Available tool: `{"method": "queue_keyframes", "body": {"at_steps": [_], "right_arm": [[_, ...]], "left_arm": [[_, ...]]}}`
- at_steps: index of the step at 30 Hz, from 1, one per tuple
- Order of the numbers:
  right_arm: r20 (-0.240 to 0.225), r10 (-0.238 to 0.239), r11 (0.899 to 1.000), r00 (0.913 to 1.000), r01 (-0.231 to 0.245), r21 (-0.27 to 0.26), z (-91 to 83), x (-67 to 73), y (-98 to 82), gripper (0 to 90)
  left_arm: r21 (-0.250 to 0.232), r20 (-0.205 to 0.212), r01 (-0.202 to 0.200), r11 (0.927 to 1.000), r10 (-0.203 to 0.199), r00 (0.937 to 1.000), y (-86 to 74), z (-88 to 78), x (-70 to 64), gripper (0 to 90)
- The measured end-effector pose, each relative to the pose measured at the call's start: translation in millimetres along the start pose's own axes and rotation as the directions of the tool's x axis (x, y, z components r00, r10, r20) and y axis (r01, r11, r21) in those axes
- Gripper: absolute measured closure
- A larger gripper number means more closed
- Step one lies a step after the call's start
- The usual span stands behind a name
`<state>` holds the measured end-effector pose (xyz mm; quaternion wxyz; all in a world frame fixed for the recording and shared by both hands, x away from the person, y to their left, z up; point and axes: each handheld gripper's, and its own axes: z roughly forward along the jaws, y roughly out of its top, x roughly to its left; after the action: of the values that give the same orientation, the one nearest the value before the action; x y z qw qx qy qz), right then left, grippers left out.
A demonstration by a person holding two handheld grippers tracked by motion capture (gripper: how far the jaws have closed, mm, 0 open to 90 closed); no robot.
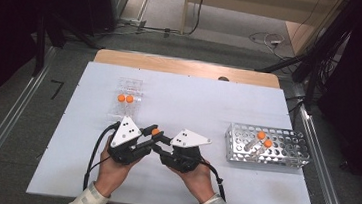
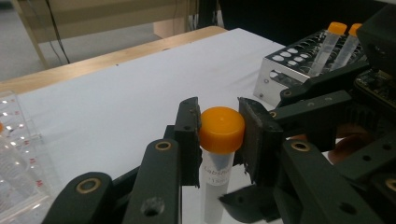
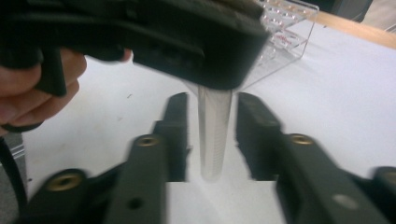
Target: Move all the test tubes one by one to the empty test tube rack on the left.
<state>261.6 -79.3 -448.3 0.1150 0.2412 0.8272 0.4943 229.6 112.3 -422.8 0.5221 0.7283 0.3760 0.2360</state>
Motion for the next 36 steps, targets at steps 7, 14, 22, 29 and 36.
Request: {"method": "queue_keyframes", "body": {"at_steps": [7,14,22,29,36], "right_arm": [[0.046,0.010,0.999,0.9989,-0.011,0.030,-21.9,-15.8,-12.8,43.0],[0.107,0.007,0.997,0.9942,-0.014,0.070,-62.8,-29.7,-40.8,40.8],[0.165,0.031,0.995,0.9858,-0.046,0.084,-108.5,-35.9,-71.7,40.8],[0.192,0.054,0.996,0.9798,-0.068,0.065,-133.1,-36.8,-85.7,41.9],[0.209,0.065,0.997,0.9757,-0.074,0.037,-144.9,-39.1,-87.5,42.3]], "left_arm": [[-0.010,-0.035,0.044,0.9990,-0.045,0.9984,3.8,-8.0,17.5,70.3],[-0.045,-0.100,0.081,0.9957,-0.086,0.9913,11.6,-18.9,39.9,70.3],[-0.051,-0.172,0.085,0.9951,-0.092,0.9807,24.8,-24.7,56.5,70.3],[-0.070,-0.231,0.083,0.9941,-0.097,0.9681,36.5,-22.5,71.0,70.3],[-0.072,-0.271,0.079,0.9942,-0.096,0.9577,38.6,-16.7,79.4,70.3]]}}
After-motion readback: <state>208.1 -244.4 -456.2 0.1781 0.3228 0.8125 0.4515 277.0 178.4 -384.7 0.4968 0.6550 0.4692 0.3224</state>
